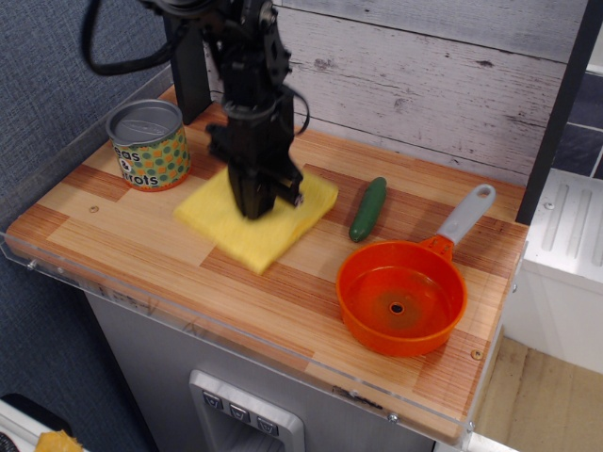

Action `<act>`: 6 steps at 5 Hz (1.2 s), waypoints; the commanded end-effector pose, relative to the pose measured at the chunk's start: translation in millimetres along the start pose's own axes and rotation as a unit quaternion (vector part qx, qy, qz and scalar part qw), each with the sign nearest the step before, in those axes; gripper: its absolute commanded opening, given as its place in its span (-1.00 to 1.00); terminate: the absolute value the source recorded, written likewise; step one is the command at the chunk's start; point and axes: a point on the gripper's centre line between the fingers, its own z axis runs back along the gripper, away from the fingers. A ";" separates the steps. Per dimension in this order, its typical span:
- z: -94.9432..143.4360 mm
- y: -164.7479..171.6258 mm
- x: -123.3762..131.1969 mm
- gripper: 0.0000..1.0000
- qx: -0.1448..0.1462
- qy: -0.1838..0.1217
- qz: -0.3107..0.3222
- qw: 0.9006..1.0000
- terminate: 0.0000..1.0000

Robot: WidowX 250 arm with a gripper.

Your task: Place the yellow towel to the left of the measuring spoon.

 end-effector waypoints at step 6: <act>48.0 -36.0 -33.2 -1.00 0.021 -0.018 0.060 0.998 -1.00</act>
